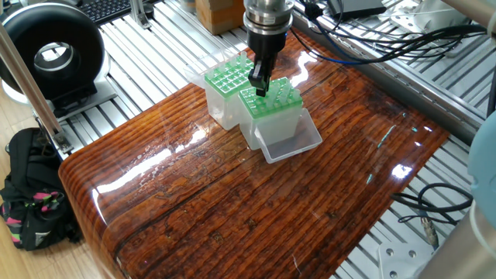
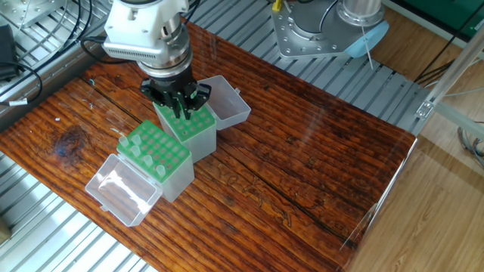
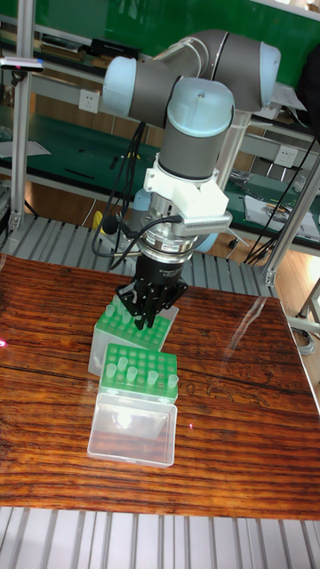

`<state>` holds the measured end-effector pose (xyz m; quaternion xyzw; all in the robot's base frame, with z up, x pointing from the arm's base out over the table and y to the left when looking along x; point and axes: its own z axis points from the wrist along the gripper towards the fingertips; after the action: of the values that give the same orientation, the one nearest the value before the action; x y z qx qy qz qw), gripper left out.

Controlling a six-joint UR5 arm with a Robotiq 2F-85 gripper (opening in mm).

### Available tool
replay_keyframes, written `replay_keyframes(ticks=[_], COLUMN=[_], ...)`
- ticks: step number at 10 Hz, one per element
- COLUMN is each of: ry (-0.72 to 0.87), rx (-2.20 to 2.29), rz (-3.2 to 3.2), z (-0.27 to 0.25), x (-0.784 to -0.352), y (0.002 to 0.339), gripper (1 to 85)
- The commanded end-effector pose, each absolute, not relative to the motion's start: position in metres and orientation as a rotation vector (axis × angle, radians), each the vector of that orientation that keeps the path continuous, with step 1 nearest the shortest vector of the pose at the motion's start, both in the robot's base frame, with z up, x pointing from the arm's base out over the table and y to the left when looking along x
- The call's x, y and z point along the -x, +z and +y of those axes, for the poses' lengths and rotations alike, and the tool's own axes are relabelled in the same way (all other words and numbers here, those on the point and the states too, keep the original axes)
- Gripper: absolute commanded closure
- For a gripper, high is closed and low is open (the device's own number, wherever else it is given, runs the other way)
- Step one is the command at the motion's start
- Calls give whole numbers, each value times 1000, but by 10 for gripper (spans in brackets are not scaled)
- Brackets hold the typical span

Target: Transfer all large pipette tips from one holder to another

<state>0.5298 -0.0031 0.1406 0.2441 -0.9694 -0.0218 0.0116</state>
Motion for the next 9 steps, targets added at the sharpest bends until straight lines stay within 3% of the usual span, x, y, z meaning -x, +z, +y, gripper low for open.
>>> replay_keyframes(ticks=[1,9], ry=[-68,-74], rx=[-731,-697], rz=[-3030,-3018], z=[-4,-3], x=[-530,-525], y=[144,166], gripper=[717,747])
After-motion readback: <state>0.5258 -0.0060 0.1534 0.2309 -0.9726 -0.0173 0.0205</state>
